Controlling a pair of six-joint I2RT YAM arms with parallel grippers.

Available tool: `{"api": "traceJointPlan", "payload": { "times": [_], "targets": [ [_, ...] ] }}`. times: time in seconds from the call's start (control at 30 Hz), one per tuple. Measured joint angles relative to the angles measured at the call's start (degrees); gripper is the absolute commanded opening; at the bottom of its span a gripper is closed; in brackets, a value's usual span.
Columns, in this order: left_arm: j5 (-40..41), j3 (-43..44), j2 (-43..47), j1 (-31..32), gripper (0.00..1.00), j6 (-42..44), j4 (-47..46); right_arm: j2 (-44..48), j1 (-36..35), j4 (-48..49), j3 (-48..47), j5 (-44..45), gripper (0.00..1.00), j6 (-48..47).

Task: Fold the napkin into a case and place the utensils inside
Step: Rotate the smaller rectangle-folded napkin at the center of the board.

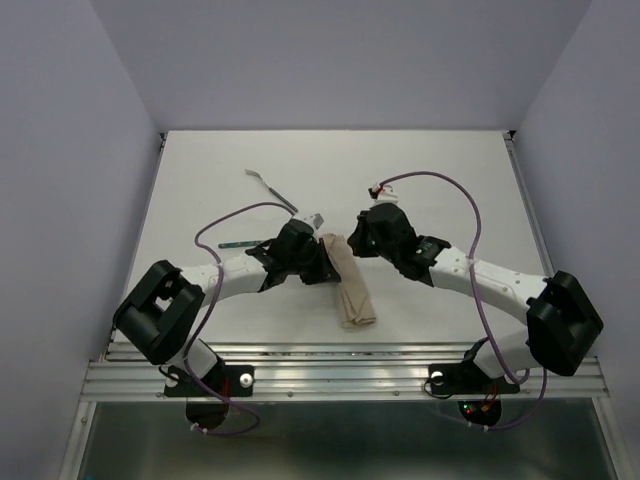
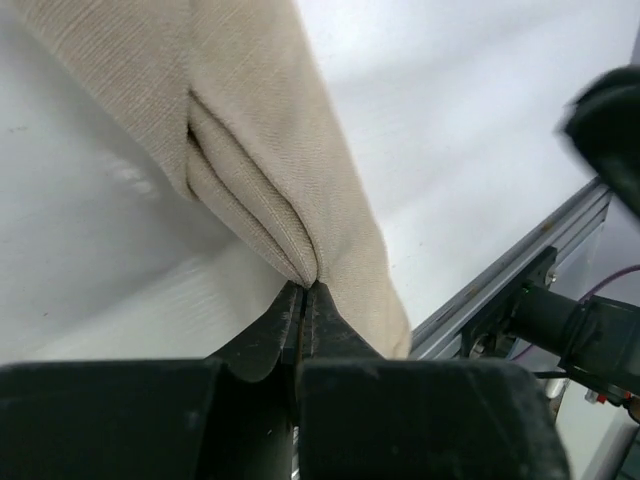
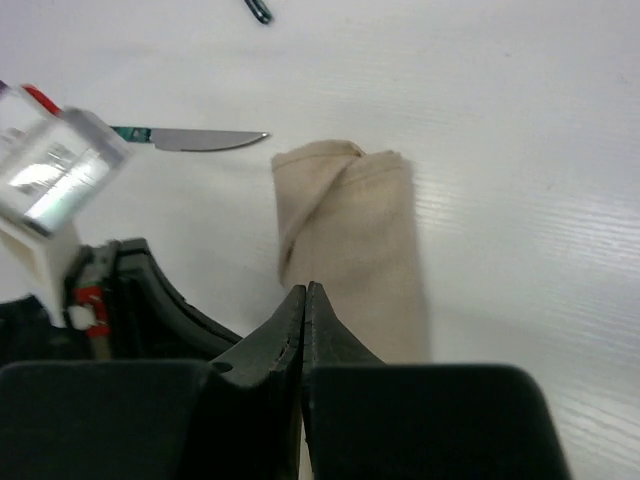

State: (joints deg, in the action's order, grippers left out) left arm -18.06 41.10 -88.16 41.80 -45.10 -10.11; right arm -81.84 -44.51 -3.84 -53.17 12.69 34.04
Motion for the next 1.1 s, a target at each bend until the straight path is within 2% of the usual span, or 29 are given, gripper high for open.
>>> {"api": "traceJointPlan", "payload": {
  "times": [0.23,0.5,0.87,0.97,1.0,1.07,1.1],
  "targets": [
    [-0.4,2.2,5.9,-4.8,0.2,3.1,4.2,4.9,0.2,-3.9,6.2,-0.9,0.01,0.7],
    [-1.0,2.5,5.4,-8.6,0.22,5.9,6.4,7.9,0.2,-7.7,13.3,-4.2,0.01,2.3],
    [-1.9,-3.6,5.4,-8.6,0.22,5.8,5.8,5.4,0.2,-8.0,11.7,-6.5,0.01,1.7],
    [-2.3,-5.4,5.4,-8.6,0.36,5.4,5.0,4.5,0.2,-7.9,10.5,-7.1,0.01,1.4],
    [-2.6,-5.9,5.4,-8.6,0.45,5.1,4.5,4.5,0.2,-7.8,10.3,-7.2,0.01,1.3],
    [-3.1,-6.4,5.2,-8.5,0.56,4.9,3.7,4.5,0.2,-7.7,9.8,-7.3,0.02,1.2],
    [-3.4,-6.5,5.0,-8.5,0.71,4.6,3.1,4.5,0.2,-7.7,9.7,-7.3,0.04,1.2]
  ]
}}
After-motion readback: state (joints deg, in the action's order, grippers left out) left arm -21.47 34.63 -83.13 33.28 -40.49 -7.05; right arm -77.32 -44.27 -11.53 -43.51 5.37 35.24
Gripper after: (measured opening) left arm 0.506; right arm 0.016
